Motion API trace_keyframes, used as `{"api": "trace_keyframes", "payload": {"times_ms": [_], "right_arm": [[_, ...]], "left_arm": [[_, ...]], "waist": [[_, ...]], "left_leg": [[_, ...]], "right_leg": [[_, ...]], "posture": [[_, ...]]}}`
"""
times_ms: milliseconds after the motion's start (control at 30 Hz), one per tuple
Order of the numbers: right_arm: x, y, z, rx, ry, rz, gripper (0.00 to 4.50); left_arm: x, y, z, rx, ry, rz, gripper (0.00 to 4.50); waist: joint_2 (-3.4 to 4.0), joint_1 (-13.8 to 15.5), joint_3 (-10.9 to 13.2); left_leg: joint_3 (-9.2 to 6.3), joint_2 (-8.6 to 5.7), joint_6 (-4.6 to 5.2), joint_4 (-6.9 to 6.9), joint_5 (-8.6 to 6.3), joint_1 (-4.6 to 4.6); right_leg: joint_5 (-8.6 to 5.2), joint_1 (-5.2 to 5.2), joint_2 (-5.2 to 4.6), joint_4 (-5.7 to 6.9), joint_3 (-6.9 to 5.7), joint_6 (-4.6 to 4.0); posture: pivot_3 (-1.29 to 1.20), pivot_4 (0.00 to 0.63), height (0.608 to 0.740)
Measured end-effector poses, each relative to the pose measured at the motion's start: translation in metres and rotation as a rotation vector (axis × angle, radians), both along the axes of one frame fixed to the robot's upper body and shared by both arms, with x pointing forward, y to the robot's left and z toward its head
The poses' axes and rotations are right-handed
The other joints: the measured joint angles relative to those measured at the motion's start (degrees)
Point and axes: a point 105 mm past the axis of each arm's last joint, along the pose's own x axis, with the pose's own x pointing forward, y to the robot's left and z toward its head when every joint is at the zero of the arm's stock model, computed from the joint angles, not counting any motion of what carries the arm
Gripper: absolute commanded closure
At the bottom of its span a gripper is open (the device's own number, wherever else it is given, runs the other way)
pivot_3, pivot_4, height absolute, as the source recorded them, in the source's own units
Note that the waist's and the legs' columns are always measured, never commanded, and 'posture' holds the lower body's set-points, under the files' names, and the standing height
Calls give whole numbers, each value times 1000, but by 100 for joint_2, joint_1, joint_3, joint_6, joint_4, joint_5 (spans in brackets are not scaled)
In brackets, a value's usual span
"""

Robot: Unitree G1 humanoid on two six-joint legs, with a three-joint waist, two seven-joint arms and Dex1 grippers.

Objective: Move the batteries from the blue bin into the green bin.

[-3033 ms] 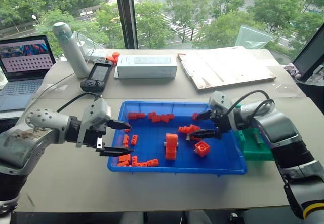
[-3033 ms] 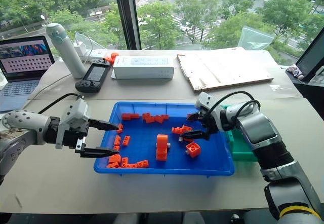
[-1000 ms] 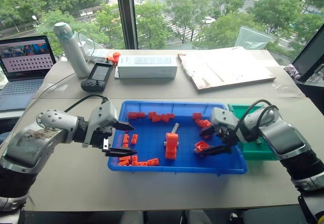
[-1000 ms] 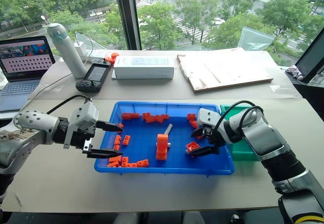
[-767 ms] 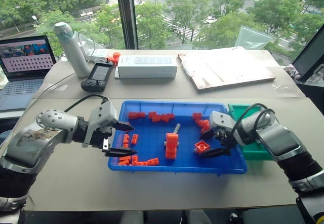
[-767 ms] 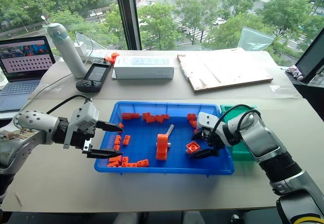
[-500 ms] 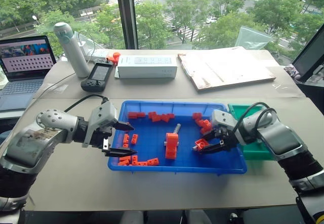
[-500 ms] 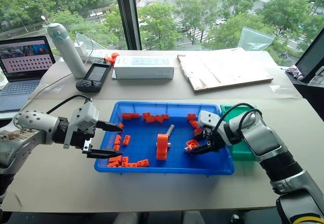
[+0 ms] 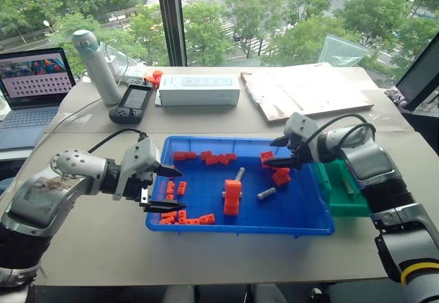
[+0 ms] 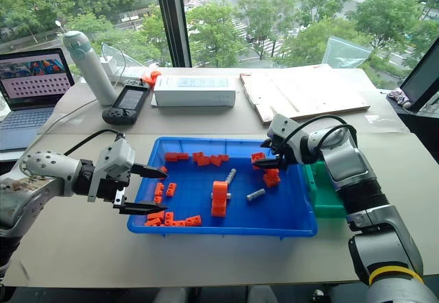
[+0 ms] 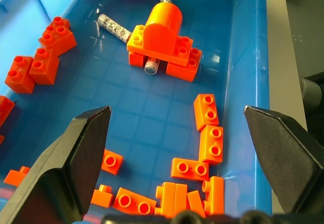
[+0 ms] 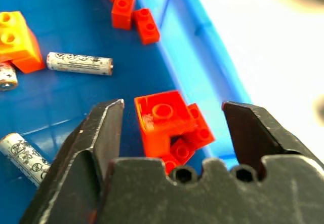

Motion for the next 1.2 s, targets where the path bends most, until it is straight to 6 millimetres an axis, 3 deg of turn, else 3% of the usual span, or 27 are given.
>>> {"api": "trace_keyframes", "payload": {"times_ms": [167, 333, 433, 633, 800, 967, 1067, 1200], "right_arm": [[-9, -9, 10, 6, 23, 36, 49], [-51, 1, 14, -18, 155, 233, 49], [-63, 15, -2, -59, 210, 304, 49], [-62, 30, -38, -158, 219, 341, 49], [-60, 25, -60, -261, 218, 343, 1446], [-64, 22, -59, -277, 234, 361, 3161], [-67, 20, -55, -270, 248, 360, 4164], [-69, 19, -27, -192, 236, 330, 4247]], "left_arm": [[-3, 2, -7, -4, 21, 18, 0], [-3, 2, -8, -10, 22, 23, 0], [-2, 0, -8, -15, 16, 23, 0], [1, -4, -2, -31, -9, 15, 0], [2, -4, -2, -33, -11, 23, 0], [3, -10, 5, -77, -22, 13, 0], [5, -18, 20, -138, -61, -10, 0], [7, -30, 43, -225, -108, -57, 0]], "waist": [[0, -6, 0], [0, -11, 0], [0, -31, 0], [0, -21, 0], [0, 3, 0], [0, 14, 0], [-1, 31, 1], [-1, 36, 2]], "left_leg": [[0, 2, 0, 2, 0, 1], [0, 19, -1, 5, -2, 2], [0, 24, -3, 15, -3, 3], [1, 25, -9, 25, -7, -2], [1, 25, -12, 28, -8, -3], [-2, 30, -12, 31, -9, -3], [-3, 30, -12, 35, -9, -4], [-2, 30, -13, 35, -9, -5]], "right_leg": [[0, 0, 1, 6, 0, -1], [0, 1, 4, 5, -1, -1], [4, 2, 15, 6, -1, -7], [6, 0, 22, 5, 1, -10], [6, 0, 25, 5, 0, -10], [6, 2, 30, 7, -1, -11], [7, 3, 31, 7, 0, -11], [7, 1, 31, 9, 2, -10]], "posture": [[0, 150, 735], [0, 150, 735], [0, 150, 735], [0, 150, 735], [0, 150, 735], [0, 150, 735], [0, 150, 735], [0, 150, 735]]}}
